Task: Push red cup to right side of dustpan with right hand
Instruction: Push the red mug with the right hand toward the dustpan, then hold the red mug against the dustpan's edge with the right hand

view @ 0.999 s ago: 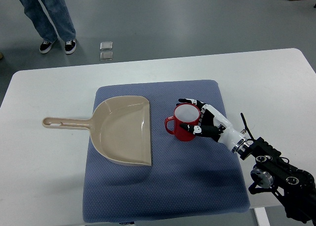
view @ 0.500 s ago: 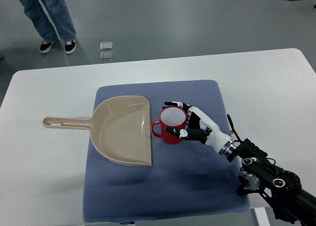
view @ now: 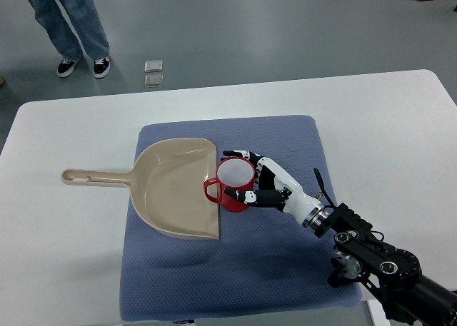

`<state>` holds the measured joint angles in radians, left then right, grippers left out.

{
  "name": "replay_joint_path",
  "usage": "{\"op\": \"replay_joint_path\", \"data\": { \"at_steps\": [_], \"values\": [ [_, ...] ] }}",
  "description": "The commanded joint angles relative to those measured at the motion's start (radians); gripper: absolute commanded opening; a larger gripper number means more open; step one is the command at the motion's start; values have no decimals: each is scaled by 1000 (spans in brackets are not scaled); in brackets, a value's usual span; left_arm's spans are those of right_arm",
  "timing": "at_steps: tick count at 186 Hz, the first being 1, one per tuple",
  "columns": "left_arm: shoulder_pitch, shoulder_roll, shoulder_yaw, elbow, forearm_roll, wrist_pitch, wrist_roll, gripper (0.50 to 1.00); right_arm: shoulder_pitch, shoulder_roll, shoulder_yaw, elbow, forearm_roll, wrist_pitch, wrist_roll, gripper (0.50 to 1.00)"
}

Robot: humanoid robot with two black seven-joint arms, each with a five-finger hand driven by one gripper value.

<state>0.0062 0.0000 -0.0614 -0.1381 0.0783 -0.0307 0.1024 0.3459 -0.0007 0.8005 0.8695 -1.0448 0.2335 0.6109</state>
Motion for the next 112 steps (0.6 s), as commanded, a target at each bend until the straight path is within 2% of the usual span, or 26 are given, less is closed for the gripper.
{"op": "replay_joint_path", "data": {
  "at_steps": [1,23,62,112],
  "values": [
    [0,0,0,0,0,0,0,1000,4,1,-6,-1,0,-14,0,791],
    [0,0,0,0,0,0,0,1000,5,1,-14,-1,-1,-22,0,797],
    [0,0,0,0,0,0,0,1000,5,1,-14,-1,0,-60,0,842],
    [0,0,0,0,0,0,0,1000,4,1,-14,-1,0,-68,0,844]
  ]
}}
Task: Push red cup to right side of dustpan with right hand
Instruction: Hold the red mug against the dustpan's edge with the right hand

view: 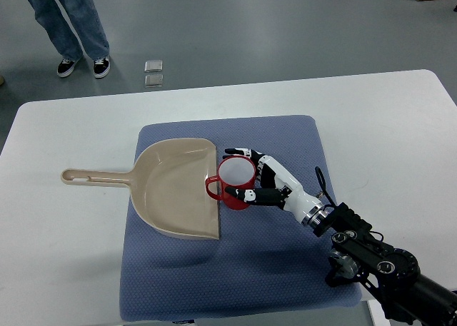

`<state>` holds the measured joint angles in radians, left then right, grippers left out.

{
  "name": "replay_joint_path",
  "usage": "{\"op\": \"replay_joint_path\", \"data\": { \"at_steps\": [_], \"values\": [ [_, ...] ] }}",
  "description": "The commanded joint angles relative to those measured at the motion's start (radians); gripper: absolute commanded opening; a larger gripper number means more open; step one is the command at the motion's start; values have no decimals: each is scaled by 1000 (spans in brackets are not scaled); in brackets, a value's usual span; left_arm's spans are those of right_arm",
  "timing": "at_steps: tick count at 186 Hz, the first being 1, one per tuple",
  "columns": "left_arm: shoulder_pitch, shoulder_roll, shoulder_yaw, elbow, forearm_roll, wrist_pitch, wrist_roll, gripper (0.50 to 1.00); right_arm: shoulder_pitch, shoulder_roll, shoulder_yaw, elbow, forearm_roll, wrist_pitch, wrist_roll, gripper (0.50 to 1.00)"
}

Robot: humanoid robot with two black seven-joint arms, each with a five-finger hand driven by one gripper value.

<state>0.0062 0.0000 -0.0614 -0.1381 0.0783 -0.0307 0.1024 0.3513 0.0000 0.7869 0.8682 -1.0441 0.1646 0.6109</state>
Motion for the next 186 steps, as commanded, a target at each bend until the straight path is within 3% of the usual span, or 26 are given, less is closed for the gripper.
{"op": "replay_joint_path", "data": {
  "at_steps": [1,139,186],
  "values": [
    [0,0,0,0,0,0,0,1000,-2,0,0,0,1,1,0,844],
    [0,0,0,0,0,0,0,1000,-2,0,-25,2,1,1,0,844],
    [0,0,0,0,0,0,0,1000,-2,0,-26,2,1,-2,0,879]
  ]
}}
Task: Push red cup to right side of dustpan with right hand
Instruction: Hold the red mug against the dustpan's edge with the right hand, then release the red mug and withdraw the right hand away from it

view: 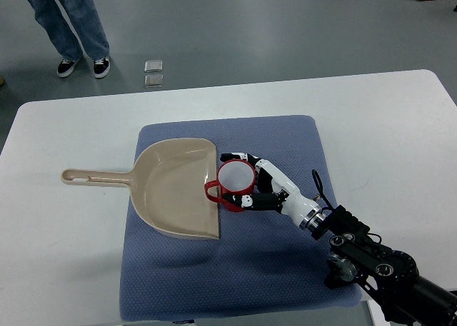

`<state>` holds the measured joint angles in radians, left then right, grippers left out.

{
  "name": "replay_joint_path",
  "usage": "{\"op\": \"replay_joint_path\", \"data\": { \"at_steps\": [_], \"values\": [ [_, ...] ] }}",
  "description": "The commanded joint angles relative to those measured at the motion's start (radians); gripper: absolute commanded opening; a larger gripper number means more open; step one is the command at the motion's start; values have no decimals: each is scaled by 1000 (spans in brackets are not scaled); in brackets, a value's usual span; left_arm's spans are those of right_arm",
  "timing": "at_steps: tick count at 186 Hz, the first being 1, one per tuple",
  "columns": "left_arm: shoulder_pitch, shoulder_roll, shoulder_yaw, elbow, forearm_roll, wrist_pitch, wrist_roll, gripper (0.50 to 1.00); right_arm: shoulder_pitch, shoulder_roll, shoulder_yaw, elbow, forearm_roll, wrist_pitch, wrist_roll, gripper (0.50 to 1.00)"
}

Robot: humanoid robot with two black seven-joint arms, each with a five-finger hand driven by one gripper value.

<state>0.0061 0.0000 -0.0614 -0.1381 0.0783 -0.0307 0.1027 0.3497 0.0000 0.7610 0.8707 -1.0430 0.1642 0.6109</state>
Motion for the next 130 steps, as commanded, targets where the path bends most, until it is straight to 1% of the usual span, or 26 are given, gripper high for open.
{"op": "replay_joint_path", "data": {
  "at_steps": [1,13,41,102,130],
  "values": [
    [0,0,0,0,0,0,0,1000,0,0,1,-1,0,-2,0,881],
    [0,0,0,0,0,0,0,1000,0,0,1,-1,0,0,0,889],
    [0,0,0,0,0,0,0,1000,0,0,3,-1,0,0,0,891],
    [0,0,0,0,0,0,0,1000,2,-60,17,-1,8,12,0,891],
    [0,0,0,0,0,0,0,1000,3,-81,18,-1,11,34,0,891]
  ]
}}
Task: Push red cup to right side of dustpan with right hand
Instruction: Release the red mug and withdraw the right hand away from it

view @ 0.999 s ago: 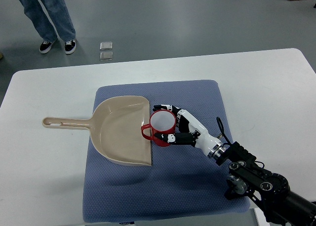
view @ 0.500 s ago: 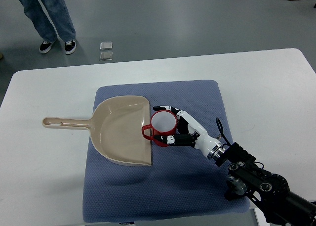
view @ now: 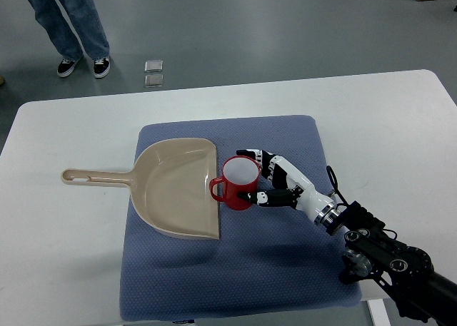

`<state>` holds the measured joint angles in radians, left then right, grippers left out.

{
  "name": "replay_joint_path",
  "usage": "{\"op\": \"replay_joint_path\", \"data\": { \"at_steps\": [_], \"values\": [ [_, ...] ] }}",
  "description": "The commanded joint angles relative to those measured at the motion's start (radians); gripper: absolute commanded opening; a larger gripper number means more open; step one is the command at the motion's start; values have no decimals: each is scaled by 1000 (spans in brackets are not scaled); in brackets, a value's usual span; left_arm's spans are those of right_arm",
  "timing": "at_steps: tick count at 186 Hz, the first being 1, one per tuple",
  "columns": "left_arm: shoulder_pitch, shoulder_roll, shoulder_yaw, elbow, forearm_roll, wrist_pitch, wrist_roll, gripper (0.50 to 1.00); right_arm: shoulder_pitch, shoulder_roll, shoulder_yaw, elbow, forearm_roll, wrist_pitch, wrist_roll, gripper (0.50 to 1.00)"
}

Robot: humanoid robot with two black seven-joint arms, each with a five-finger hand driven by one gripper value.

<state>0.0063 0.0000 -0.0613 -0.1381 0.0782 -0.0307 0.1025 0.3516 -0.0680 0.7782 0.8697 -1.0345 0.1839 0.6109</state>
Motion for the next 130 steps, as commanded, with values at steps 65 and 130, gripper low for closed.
{"op": "replay_joint_path", "data": {
  "at_steps": [65,130],
  "values": [
    [0,0,0,0,0,0,0,1000,-3,-46,3,-1,5,17,0,891],
    [0,0,0,0,0,0,0,1000,-3,-90,26,-17,33,19,0,891]
  ]
}}
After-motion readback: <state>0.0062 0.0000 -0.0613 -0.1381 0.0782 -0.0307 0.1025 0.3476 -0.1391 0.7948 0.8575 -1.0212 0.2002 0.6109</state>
